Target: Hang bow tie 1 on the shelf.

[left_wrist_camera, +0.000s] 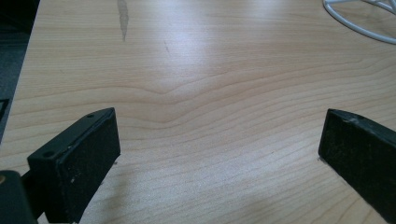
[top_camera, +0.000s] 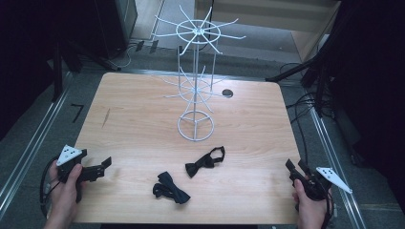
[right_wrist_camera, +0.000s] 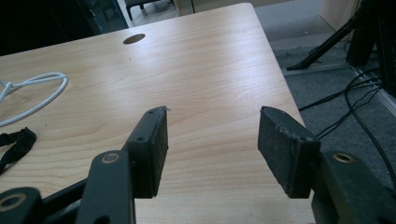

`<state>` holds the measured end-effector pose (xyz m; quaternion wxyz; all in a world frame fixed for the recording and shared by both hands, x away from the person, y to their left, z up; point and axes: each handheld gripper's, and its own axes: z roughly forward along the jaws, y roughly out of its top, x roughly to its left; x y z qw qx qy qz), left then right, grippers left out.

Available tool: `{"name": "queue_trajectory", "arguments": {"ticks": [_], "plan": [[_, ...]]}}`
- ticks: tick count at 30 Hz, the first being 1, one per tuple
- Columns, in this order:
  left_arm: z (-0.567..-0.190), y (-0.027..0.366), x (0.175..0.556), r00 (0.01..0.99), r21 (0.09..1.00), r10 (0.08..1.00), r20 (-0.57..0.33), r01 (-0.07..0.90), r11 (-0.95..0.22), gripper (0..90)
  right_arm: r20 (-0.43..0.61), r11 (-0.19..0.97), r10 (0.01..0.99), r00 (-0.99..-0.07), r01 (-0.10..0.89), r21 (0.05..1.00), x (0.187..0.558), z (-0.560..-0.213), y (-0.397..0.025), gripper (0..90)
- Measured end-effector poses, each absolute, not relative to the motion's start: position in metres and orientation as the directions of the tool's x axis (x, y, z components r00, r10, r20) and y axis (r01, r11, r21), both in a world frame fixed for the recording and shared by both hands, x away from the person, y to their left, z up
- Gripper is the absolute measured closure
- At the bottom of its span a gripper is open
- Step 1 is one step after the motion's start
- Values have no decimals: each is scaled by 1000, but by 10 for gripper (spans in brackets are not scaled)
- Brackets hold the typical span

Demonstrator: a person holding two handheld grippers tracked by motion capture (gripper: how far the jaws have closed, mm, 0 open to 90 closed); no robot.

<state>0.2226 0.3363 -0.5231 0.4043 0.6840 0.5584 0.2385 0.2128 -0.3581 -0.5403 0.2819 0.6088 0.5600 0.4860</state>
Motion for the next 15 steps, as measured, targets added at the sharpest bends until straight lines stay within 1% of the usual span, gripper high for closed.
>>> {"name": "queue_trajectory", "arguments": {"ticks": [4,11,15], "plan": [[-523,336,223,274,817,954,-120,574,-62,0,257,-194,961,-105,407,892,214,-539,-355,441],[-523,336,223,273,818,954,-120,572,-61,0,233,-156,962,-143,413,897,219,-532,-337,446],[-523,336,223,276,818,954,-118,571,-64,0,230,-140,959,-164,433,890,220,-530,-323,444]]}}
